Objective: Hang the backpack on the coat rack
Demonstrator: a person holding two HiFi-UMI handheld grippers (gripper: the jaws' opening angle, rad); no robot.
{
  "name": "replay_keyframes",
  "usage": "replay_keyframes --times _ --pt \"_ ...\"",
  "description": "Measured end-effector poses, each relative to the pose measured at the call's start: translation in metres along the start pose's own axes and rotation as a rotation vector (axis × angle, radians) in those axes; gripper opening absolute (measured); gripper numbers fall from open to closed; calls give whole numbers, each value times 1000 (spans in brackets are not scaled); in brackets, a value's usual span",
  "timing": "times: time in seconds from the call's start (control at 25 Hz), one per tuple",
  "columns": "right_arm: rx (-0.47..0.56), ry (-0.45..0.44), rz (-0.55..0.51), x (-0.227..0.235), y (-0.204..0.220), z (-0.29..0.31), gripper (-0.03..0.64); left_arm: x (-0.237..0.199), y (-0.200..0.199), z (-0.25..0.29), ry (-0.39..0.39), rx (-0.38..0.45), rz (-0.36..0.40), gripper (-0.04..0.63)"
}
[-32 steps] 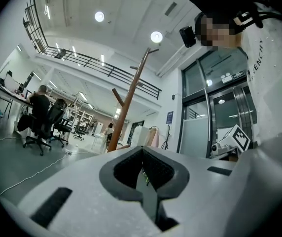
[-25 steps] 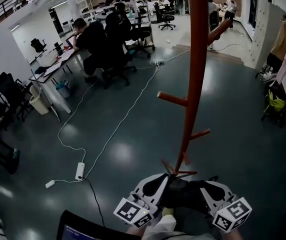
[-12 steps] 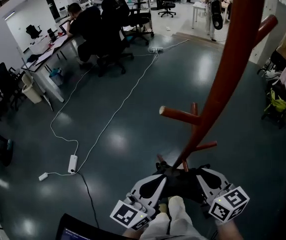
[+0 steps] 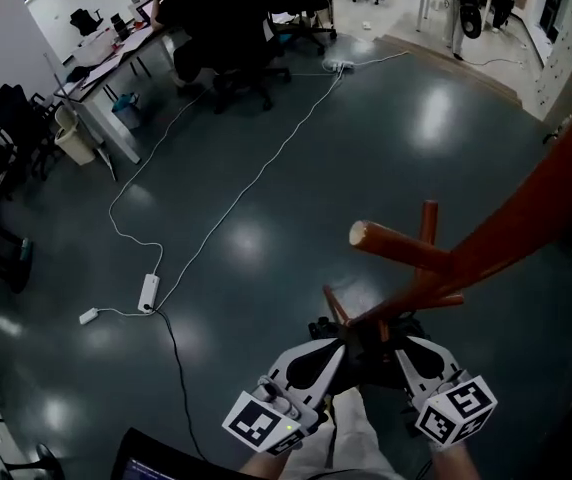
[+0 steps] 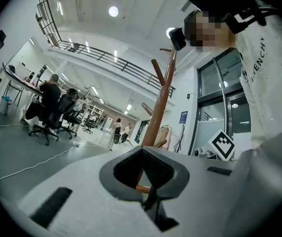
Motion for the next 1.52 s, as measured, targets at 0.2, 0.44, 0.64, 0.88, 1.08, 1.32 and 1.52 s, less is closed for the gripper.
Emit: replay_keyframes --times 0.2,0.44,0.64,0.88,1.08,1.32,1.52 --pt "-7 5 -9 7 0 6 40 -4 8 3 -3 -1 -4 11" --pt "-42 11 -13 5 4 12 40 -12 21 5 -10 -12 -21 11" --pt "-52 11 -34 10 -5 6 40 -13 30 11 -6 -20 -27 11" --pt "-58 16 6 8 9 23 41 -33 38 -3 -27 14 -42 11" --pt "-96 43 11 15 24 29 41 -42 46 -13 -37 15 -50 11" --pt "-158 58 -22 20 45 27 41 -46 48 -18 -55 27 -54 11" --pt "-159 43 -34 21 47 30 41 -49 49 -18 -62 35 -57 9"
Point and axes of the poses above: the fingertips, and each gripper's own axes: z forward along the fingers, x to its right, y out of its underside, the point moved 3 cm from there along -z, backward along the fingers, and after that the axes turned 12 degrees about -z, right-handed, at the moved point
